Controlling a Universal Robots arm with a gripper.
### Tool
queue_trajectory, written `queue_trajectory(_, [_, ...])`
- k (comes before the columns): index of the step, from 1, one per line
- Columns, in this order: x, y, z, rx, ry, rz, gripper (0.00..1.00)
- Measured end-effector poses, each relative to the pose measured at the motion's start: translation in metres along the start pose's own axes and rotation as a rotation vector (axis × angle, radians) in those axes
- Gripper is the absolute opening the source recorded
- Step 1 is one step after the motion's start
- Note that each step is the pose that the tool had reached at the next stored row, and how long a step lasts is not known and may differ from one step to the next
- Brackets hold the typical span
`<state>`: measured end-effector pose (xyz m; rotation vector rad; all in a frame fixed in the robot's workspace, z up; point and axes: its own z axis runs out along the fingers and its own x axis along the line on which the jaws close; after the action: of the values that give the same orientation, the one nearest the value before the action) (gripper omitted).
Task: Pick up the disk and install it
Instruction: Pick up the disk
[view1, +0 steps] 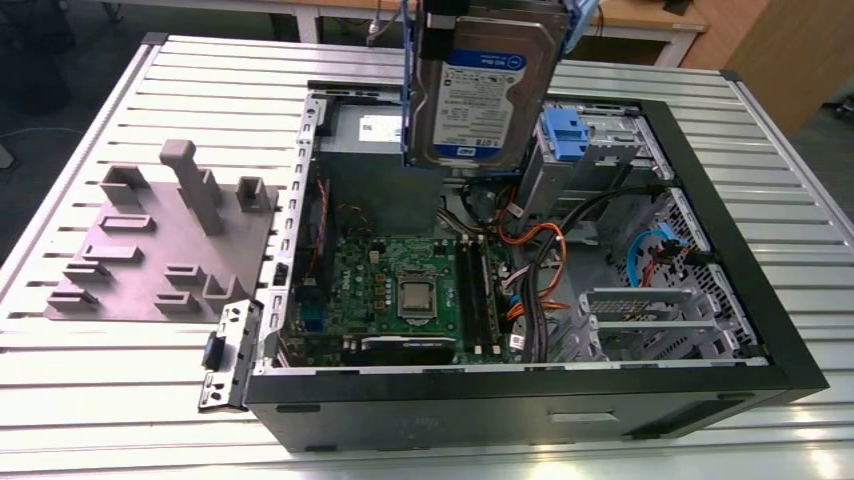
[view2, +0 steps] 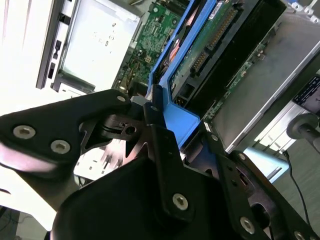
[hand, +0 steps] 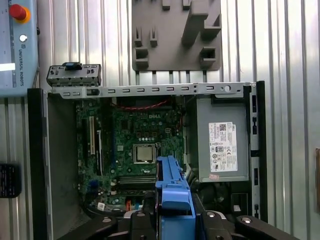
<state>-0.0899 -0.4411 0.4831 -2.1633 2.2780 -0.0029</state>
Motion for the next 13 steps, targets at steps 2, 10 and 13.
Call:
queue_trajectory(2, [-0.0002, -0.0039, 0.0003, 0.0, -0.0001, 0.0, 0.36])
queue_trajectory(10, [-0.0009, -0.0194, 0.0015, 0.0001, 0.0, 0.0, 0.36])
queue_trajectory(13, [-0.0011, -0.025, 0.002, 0.0001, -0.0001, 0.001, 0.36])
